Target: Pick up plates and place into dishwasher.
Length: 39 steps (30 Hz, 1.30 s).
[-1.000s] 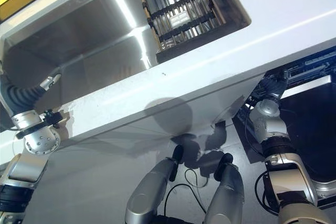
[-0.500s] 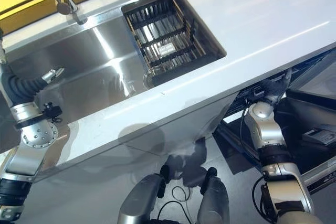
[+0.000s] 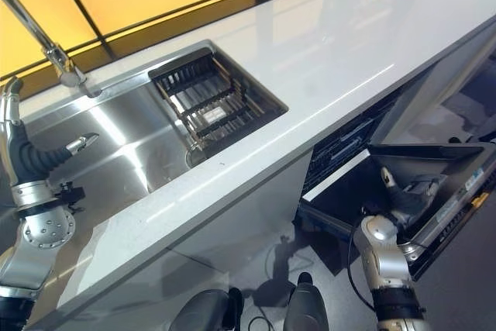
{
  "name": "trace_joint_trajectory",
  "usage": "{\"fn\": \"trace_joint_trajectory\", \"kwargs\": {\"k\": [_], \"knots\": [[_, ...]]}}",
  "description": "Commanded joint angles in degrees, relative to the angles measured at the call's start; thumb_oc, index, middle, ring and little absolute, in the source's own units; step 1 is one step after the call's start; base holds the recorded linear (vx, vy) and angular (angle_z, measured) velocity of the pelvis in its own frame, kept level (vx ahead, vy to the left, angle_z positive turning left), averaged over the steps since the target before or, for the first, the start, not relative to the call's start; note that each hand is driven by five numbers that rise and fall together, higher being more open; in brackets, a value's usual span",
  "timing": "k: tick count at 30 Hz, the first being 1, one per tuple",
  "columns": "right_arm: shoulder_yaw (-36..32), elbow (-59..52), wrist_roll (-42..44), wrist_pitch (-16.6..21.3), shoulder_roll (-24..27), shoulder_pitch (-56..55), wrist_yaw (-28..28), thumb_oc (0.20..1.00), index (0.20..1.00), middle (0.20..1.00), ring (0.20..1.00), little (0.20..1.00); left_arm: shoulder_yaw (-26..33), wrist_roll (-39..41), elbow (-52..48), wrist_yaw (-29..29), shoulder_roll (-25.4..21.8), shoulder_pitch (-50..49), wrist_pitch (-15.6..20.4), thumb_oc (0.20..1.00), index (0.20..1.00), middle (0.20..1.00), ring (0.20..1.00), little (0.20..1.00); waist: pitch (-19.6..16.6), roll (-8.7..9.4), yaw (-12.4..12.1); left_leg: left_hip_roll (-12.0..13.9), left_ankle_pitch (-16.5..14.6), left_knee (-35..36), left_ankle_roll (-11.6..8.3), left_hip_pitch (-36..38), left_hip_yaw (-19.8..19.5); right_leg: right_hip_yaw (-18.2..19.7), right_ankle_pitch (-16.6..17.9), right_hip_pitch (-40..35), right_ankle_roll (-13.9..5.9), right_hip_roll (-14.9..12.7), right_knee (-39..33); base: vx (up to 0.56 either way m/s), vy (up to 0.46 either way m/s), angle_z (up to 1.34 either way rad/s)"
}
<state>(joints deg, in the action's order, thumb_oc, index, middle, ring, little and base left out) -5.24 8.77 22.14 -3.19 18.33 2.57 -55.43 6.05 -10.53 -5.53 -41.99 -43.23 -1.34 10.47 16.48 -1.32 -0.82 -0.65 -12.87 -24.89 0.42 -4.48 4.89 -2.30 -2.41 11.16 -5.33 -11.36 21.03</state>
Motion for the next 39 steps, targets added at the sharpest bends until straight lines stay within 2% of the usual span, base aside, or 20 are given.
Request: {"fn": "trace_joint_trajectory", "kwargs": {"k": [1, 6, 9, 13, 17, 19, 24, 26, 32, 35, 39], "knots": [[-1.0, -2.8, -1.4, 2.7, -1.4, -1.8, -3.8, 1.000, 1.000, 1.000, 1.000, 1.000, 4.2, -1.8, -3.9, 1.7, -0.9, -3.1, 3.3, 1.000, 1.000, 1.000, 1.000, 1.000, -2.0, 1.91, 1.6, 0.8, -7.4, -7.4, 4.57, -0.4, -0.7, 3.9, 11.7, -2.8, -3.33, -4.7, -11.7, 0.02, 0.002, -0.23], [-1.3, -3.3, -0.8, 1.9, -2.6, -6.0, -5.6, 1.000, 1.000, 1.000, 1.000, 1.000, 5.1, -2.3, -4.5, 4.4, -0.8, -5.8, 3.2, 1.000, 1.000, 1.000, 1.000, 1.000, -0.6, 1.84, 3.6, 0.9, -9.1, -10.0, 5.64, 0.2, 1.4, 5.2, 13.9, -1.3, -3.96, -6.1, -11.4, 0.01, -0.015, -0.27], [-1.1, -2.8, -0.3, 4.9, -2.4, -6.5, -6.6, 1.000, 1.000, 1.000, 1.000, 1.000, 3.9, -2.3, -4.4, 2.6, -0.5, -6.1, 3.2, 1.000, 1.000, 1.000, 1.000, 1.000, 1.2, 0.81, 4.9, 0.9, -9.8, -12.8, 6.04, -1.7, 2.7, 5.8, 14.7, 1.0, -4.21, -7.4, -11.0, -0.10, 0.045, -0.37], [-1.6, -2.2, -0.4, 9.9, -1.3, -4.5, -10.8, 1.000, 1.000, 1.000, 1.000, 1.000, 0.6, -1.9, -3.2, -0.8, 0.7, -3.5, 3.0, 1.000, 1.000, 1.000, 1.000, 1.000, 4.0, -2.77, 6.3, 1.2, -10.2, -16.6, 5.82, -6.5, 4.2, 6.7, 14.1, 4.4, -4.21, -7.8, -10.8, -0.17, 0.116, -0.35], [-1.4, -1.9, -4.7, 10.1, -0.3, -1.7, -19.9, 1.000, 1.000, 1.000, 1.000, 1.000, -2.9, -1.6, -2.4, -4.0, 2.9, -1.0, 2.4, 1.000, 1.000, 1.000, 1.000, 1.000, 6.6, -6.09, 7.6, 0.4, -9.9, -17.9, 5.58, -9.8, 5.6, 8.6, 13.3, 8.0, -4.15, -8.0, -9.3, -0.13, 0.165, -0.30], [-1.3, -1.6, -4.5, 10.6, -0.3, -1.2, -21.4, 1.000, 1.000, 1.000, 1.000, 1.000, -4.1, -1.8, -2.3, -5.5, 3.7, -0.1, 2.3, 1.000, 1.000, 1.000, 1.000, 1.000, 7.8, -7.27, 8.0, 0.3, -9.9, -18.7, 5.32, -11.3, 6.2, 9.2, 13.2, 9.5, -3.94, -7.9, -8.6, -0.10, 0.128, -0.27], [-0.7, 1.7, -0.8, 14.1, -0.6, 0.7, -19.6, 1.000, 1.000, 1.000, 1.000, 1.000, -5.4, -3.0, -3.4, -8.2, 5.4, 1.2, 2.1, 1.000, 1.000, 1.000, 1.000, 1.000, 11.5, -9.95, 8.6, -0.7, -10.9, -21.4, 5.41, -15.3, 6.7, 10.5, 12.1, 14.6, -3.32, -6.8, -3.5, -0.09, 0.078, -0.08], [-0.7, 3.1, 1.0, 18.4, -0.7, 2.5, -17.9, 1.000, 1.000, 1.000, 1.000, 1.000, -6.0, -3.5, -3.7, -9.4, 5.2, 2.4, 1.9, 1.000, 1.000, 1.000, 1.000, 1.000, 13.3, -10.79, 8.4, -1.5, -11.6, -23.3, 5.45, -17.9, 6.3, 10.5, 11.4, 17.3, -2.81, -6.0, 0.1, -0.12, -0.020, 0.09], [-1.3, 3.6, -0.8, 24.2, 0.0, 8.8, -17.7, 1.000, 1.000, 1.000, 1.000, 1.000, -9.2, -5.8, -3.6, -12.0, 5.5, 4.7, 1.3, 1.000, 1.000, 1.000, 1.000, 1.000, 13.3, -13.46, 6.5, -3.5, -13.2, -27.8, 5.77, -26.3, 5.8, 9.6, 7.2, 28.3, -1.46, -4.1, 10.2, -0.04, -0.086, 0.17], [-3.1, 2.8, -1.4, 24.6, 2.0, 14.0, -15.8, 1.000, 1.000, 1.000, 1.000, 1.000, -10.3, -5.7, -4.0, -12.5, 5.0, 5.9, 0.1, 1.000, 1.000, 1.000, 1.000, 1.000, 13.3, -14.71, 5.6, -4.3, -13.3, -29.4, 5.33, -29.8, 5.4, 9.1, 5.3, 32.4, -0.95, -3.5, 13.7, 0.01, -0.106, 0.08], [-5.0, 2.1, -0.8, 23.2, 6.8, 24.7, -11.4, 1.000, 1.000, 1.000, 1.000, 1.000, -10.4, -5.4, -4.7, -13.3, 4.0, 6.6, 0.0, 1.000, 1.000, 1.000, 1.000, 1.000, 13.3, -16.03, 4.1, -4.5, -13.2, -30.8, 4.52, -33.2, 4.4, 8.2, 2.1, 36.5, -0.44, -2.7, 18.1, 0.03, -0.129, 0.16]]}}
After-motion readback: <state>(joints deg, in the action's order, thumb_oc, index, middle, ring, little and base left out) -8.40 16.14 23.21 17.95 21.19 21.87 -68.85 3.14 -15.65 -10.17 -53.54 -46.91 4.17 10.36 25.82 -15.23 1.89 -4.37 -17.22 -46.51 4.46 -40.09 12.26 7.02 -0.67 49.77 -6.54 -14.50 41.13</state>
